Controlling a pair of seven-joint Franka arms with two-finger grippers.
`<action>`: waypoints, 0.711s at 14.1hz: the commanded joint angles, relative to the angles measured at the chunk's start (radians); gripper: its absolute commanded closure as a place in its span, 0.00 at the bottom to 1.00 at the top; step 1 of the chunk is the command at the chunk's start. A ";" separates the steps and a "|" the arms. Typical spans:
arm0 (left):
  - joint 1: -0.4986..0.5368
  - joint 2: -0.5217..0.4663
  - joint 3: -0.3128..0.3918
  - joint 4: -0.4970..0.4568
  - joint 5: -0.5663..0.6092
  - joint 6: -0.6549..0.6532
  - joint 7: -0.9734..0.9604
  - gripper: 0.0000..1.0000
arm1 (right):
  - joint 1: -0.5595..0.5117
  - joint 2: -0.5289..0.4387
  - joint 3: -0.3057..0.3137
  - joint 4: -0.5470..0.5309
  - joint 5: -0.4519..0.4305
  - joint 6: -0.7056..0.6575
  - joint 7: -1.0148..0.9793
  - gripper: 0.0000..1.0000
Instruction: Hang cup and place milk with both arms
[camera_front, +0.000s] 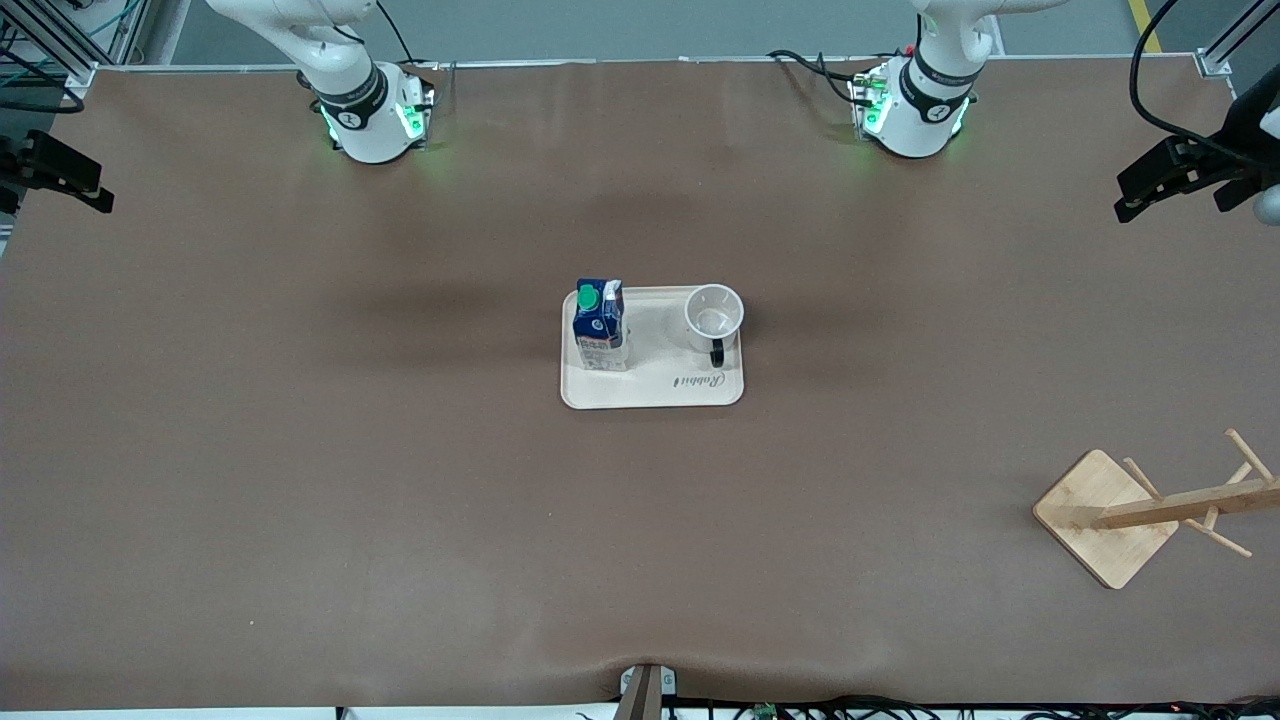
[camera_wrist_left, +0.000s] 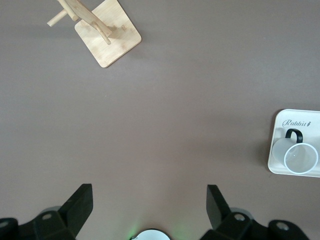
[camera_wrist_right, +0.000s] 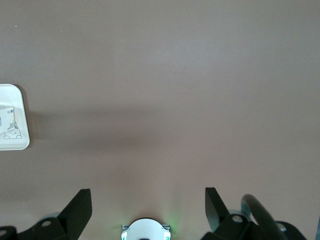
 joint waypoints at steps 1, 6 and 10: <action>0.006 -0.004 0.002 0.018 0.004 -0.017 0.010 0.00 | -0.014 -0.003 0.010 -0.001 0.003 -0.007 -0.006 0.00; 0.005 0.002 0.001 0.018 0.000 -0.017 0.001 0.00 | -0.014 -0.003 0.010 -0.001 0.003 -0.013 -0.006 0.00; -0.014 0.032 -0.018 -0.026 -0.008 -0.006 -0.017 0.00 | -0.014 -0.003 0.010 -0.001 0.003 -0.013 -0.006 0.00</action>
